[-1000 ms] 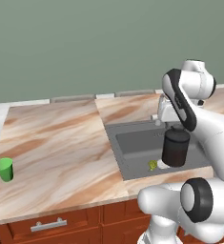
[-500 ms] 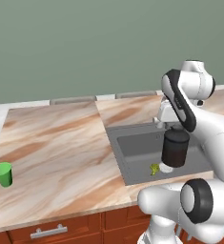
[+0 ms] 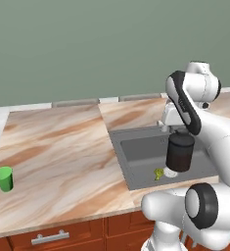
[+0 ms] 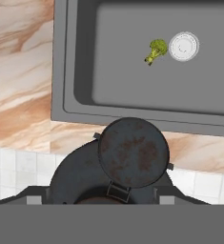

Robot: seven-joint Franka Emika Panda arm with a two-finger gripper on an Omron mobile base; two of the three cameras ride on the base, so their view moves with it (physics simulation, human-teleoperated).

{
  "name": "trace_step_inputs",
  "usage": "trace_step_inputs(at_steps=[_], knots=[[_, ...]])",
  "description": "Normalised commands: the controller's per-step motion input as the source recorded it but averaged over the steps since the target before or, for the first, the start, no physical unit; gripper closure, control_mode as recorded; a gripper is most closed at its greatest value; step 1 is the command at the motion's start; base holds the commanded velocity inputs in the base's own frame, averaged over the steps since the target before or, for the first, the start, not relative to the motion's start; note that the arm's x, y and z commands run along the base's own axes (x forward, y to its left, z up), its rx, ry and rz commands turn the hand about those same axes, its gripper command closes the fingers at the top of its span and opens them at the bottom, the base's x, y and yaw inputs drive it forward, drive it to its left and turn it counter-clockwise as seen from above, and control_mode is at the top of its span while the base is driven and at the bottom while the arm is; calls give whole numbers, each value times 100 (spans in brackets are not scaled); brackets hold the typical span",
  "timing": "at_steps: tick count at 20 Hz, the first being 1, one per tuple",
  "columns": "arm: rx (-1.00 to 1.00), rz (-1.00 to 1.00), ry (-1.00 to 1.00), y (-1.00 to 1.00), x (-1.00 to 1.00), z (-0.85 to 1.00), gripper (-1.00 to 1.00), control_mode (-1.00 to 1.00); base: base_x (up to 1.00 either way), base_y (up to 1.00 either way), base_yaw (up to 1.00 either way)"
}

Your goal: Pick the jug and cup and place them in the sink. Then turn on the water.

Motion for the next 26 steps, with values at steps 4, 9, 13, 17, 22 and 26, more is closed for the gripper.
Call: trace_step_inputs(at_steps=[4, 9, 13, 17, 22, 26], knots=[[0, 0, -1, 11, 35, -8, 100, -100, 0, 0, 0], [1, 0, -1, 22, 76, -17, 100, -100, 0, 0, 0], [0, 0, 0, 19, 78, -11, 100, -100, 0, 0, 0], [0, 0, 0, 0, 35, -5, 100, -100, 0, 0, 0], [0, 0, 0, 0, 13, -7, 100, -100, 0, 0, 0], [0, 0, -3, 0, 4, -44, 100, -100, 0, 0, 0]])
